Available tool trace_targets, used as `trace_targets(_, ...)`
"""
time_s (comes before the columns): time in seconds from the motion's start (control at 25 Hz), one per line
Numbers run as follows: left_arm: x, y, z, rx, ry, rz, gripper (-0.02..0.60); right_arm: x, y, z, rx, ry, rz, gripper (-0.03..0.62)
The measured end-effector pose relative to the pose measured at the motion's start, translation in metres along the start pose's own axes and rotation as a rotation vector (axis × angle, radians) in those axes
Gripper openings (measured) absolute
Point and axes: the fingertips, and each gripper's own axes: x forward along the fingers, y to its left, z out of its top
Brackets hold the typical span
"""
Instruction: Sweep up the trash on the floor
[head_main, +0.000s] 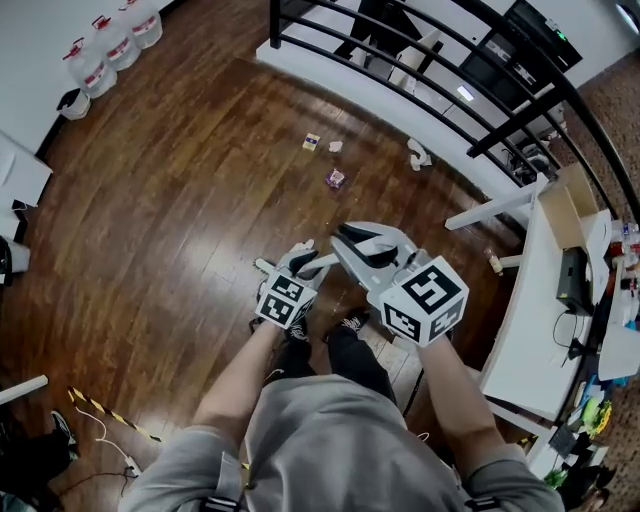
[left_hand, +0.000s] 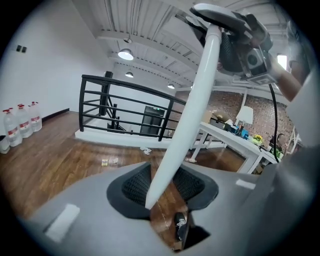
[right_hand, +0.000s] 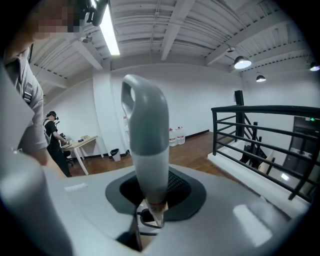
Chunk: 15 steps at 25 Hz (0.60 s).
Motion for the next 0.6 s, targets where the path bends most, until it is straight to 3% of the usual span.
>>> trace_targets(0.28, 0.014, 0.011, -0.031, -0.011, 0.056, 0.006, 0.132, 0.017, -0.007, -0.027, 0.042, 0.029, 0.013, 0.087)
trace_targets(0.6, 0.072, 0.043, -0.056, -0.051, 0.092, 0.029, 0.133, 0.048, -0.063, -0.067, 0.059, 0.028, 0.048, 0.063)
